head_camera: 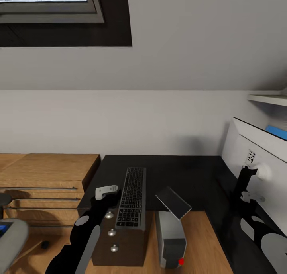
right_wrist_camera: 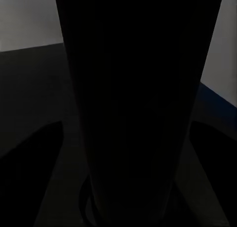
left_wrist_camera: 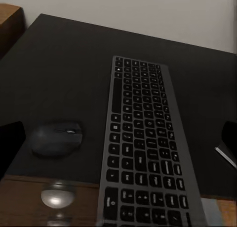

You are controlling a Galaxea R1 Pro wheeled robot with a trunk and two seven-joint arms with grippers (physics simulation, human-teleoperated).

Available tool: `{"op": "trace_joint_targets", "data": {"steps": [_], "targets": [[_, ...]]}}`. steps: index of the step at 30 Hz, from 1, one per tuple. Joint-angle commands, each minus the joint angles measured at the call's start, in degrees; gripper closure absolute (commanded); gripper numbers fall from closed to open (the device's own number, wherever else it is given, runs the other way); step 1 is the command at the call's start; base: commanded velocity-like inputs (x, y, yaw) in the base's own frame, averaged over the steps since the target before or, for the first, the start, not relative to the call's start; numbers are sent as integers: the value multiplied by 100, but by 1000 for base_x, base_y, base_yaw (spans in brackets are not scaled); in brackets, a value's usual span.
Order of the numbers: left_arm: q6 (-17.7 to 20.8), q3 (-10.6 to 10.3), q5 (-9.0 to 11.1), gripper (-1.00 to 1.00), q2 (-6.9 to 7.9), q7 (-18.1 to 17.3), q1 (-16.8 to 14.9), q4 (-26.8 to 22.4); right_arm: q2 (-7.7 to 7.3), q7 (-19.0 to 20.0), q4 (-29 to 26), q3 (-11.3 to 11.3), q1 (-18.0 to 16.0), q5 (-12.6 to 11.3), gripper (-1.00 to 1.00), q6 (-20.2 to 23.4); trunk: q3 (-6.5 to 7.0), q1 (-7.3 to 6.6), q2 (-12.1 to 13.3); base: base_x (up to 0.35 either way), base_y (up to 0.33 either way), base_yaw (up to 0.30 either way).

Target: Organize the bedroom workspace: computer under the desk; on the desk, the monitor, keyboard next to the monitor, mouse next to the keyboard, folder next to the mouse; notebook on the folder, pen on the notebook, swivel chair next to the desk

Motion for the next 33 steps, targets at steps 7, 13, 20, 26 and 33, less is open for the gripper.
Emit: {"op": "trace_joint_targets", "data": {"steps": [7,13,20,26,33], "targets": [[21,-8,60,-100,1,53,-4,-8,8,27,7,27,-3,-45,100,-14,-8,-3,-5,-333,0,0],[21,-8,60,-100,1,53,-4,-8,15,36,3,36,-3,-45,100,-14,-8,-3,-5,-333,0,0],[22,-8,60,-100,1,53,-4,-8,25,37,-2,51,-3,-14,100,-16,-8,-3,-5,-333,0,0],[21,-8,60,-100,1,53,-4,-8,26,43,-2,45,-3,131,100,-16,-8,-3,-5,-331,0,0],[21,-8,59,-100,1,53,-4,-8,26,45,-2,45,-3,131,100,-16,-8,-3,-5,-110,0,0]]}}
